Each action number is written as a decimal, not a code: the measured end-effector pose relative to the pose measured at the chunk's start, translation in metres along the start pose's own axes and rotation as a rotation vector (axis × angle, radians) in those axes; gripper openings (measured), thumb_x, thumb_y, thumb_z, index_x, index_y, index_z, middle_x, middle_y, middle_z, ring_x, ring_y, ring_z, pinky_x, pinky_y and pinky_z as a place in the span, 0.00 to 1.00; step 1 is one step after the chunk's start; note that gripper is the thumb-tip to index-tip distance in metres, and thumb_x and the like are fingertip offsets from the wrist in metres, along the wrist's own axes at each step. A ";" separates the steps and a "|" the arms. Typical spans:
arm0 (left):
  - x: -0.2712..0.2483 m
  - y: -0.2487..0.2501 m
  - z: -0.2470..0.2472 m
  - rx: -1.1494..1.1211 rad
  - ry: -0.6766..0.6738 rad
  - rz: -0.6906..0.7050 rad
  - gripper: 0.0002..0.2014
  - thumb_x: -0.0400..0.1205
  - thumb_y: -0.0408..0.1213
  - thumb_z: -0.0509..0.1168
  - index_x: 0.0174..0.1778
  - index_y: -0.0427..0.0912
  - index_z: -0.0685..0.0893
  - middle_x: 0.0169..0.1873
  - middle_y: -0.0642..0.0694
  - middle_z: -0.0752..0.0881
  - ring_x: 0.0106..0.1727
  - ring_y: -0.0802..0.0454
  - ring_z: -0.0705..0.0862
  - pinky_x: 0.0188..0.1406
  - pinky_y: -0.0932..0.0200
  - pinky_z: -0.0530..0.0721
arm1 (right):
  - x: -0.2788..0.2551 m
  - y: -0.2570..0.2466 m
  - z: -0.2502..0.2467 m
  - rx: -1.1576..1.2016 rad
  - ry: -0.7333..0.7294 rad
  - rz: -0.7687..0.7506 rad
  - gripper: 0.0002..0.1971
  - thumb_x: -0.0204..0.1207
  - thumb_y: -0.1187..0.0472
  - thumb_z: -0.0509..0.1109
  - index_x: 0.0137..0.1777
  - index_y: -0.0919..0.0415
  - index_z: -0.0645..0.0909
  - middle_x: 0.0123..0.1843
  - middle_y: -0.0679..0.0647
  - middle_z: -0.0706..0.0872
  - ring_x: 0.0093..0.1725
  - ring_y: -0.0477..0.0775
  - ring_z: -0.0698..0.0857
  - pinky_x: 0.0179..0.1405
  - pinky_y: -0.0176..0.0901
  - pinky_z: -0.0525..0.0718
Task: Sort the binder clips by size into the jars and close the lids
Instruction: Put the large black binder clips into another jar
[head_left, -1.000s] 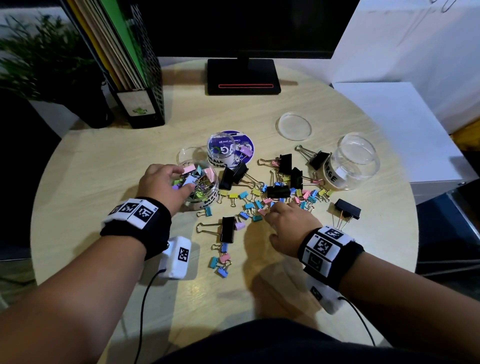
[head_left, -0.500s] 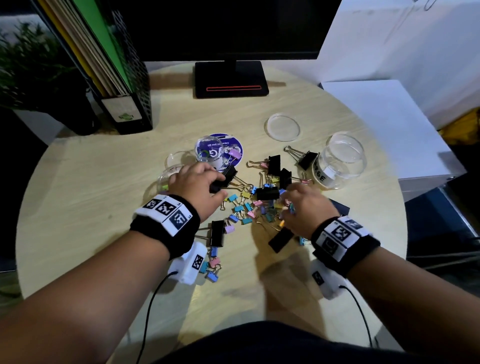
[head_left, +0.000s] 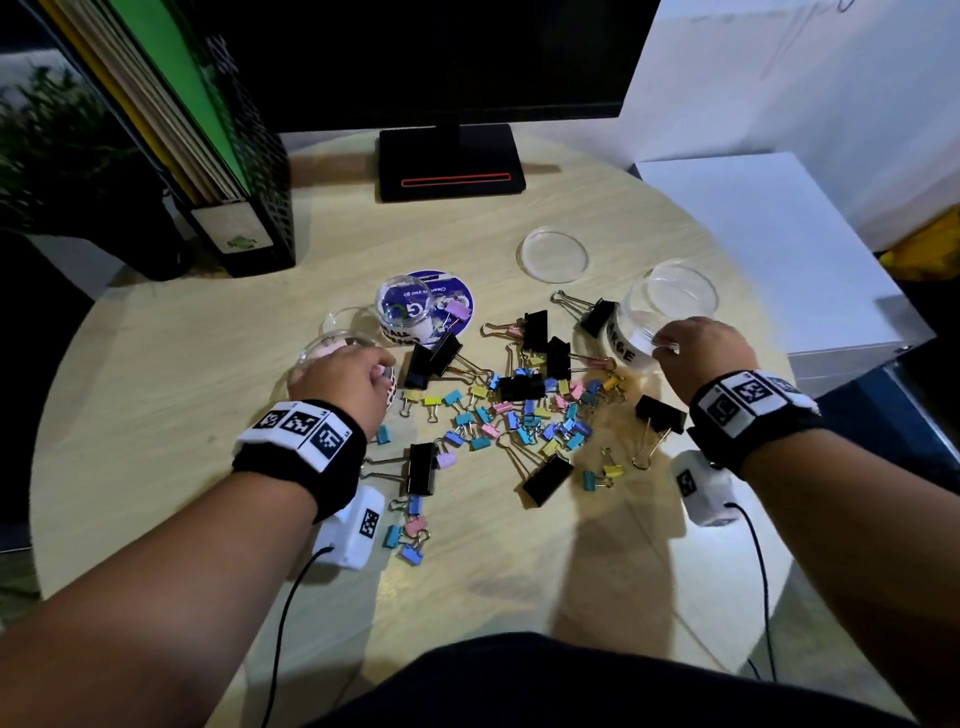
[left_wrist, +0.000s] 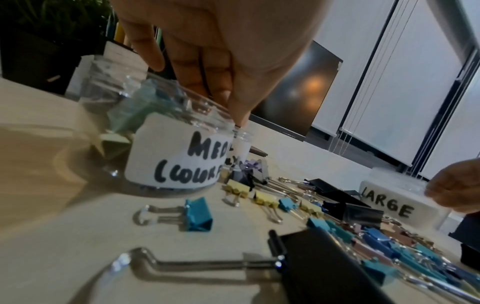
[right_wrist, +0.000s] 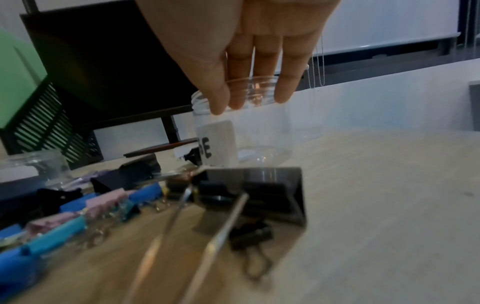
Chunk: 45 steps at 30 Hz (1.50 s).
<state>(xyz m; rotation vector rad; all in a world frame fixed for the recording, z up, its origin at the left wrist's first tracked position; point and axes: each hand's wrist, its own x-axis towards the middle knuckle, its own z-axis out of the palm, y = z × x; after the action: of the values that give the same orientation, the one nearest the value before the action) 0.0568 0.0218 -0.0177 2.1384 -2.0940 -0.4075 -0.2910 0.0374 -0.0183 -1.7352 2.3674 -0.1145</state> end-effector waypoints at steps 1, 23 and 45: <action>0.000 0.000 -0.001 0.012 0.002 0.003 0.13 0.82 0.42 0.59 0.59 0.57 0.82 0.61 0.52 0.83 0.63 0.46 0.79 0.69 0.47 0.66 | -0.002 -0.002 -0.002 0.031 0.037 -0.007 0.11 0.77 0.60 0.66 0.57 0.57 0.85 0.57 0.58 0.85 0.58 0.63 0.80 0.52 0.48 0.78; -0.103 0.011 0.005 -0.256 -0.390 0.338 0.62 0.50 0.61 0.80 0.78 0.66 0.52 0.79 0.52 0.61 0.77 0.51 0.64 0.78 0.48 0.64 | -0.150 -0.069 0.024 0.298 -0.139 -0.901 0.06 0.63 0.61 0.73 0.39 0.56 0.88 0.38 0.53 0.89 0.40 0.56 0.88 0.39 0.46 0.87; -0.109 -0.025 0.021 0.006 -0.407 0.166 0.32 0.69 0.43 0.73 0.70 0.56 0.73 0.64 0.53 0.74 0.62 0.52 0.77 0.60 0.56 0.79 | -0.113 -0.020 0.035 -0.070 -0.324 -0.192 0.20 0.73 0.56 0.70 0.66 0.49 0.79 0.65 0.52 0.83 0.62 0.55 0.81 0.59 0.44 0.79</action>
<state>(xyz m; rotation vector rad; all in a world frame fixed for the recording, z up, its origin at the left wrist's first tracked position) 0.0745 0.1332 -0.0327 1.9945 -2.4575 -0.8801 -0.2325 0.1403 -0.0356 -1.8486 1.9958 0.2087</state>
